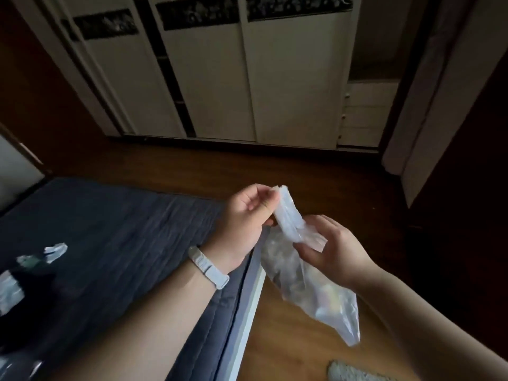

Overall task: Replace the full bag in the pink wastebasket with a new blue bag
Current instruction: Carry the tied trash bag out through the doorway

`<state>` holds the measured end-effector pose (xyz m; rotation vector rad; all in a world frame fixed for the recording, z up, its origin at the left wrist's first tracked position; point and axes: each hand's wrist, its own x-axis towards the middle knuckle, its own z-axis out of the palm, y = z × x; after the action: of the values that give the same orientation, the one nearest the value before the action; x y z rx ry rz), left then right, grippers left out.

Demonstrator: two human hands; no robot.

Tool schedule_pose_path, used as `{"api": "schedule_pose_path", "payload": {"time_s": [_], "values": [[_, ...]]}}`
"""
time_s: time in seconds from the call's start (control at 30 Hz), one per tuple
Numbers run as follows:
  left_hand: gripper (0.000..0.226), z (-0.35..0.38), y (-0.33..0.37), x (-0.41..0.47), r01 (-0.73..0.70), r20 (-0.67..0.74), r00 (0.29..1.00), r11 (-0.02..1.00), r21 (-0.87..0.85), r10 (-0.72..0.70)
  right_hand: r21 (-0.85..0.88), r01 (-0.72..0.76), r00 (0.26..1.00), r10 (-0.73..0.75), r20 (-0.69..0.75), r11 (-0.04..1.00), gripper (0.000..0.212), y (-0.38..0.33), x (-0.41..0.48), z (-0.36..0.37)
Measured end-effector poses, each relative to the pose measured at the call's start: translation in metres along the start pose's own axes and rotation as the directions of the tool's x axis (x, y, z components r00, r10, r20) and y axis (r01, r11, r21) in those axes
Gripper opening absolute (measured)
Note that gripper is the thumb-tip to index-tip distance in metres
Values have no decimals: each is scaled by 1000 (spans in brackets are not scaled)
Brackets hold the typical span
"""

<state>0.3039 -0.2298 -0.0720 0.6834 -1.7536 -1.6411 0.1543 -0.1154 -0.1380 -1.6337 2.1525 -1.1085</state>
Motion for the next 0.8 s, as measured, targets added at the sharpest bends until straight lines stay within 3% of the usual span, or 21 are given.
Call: {"api": "schedule_pose_path", "payload": {"time_s": [0.27,0.6,0.8], "values": [[17,60,20,63,-11,-207,978,997,72,26,50,164,978,-169,119,985,39,54,87,-57],[16,57,4,144,22,-264,964,978,207,34,54,203,958,-210,195,978,40,97,180,-55],[12,23,-28,237,10,-270,963,992,126,24,20,186,955,-186,229,982,43,122,265,-28]]}}
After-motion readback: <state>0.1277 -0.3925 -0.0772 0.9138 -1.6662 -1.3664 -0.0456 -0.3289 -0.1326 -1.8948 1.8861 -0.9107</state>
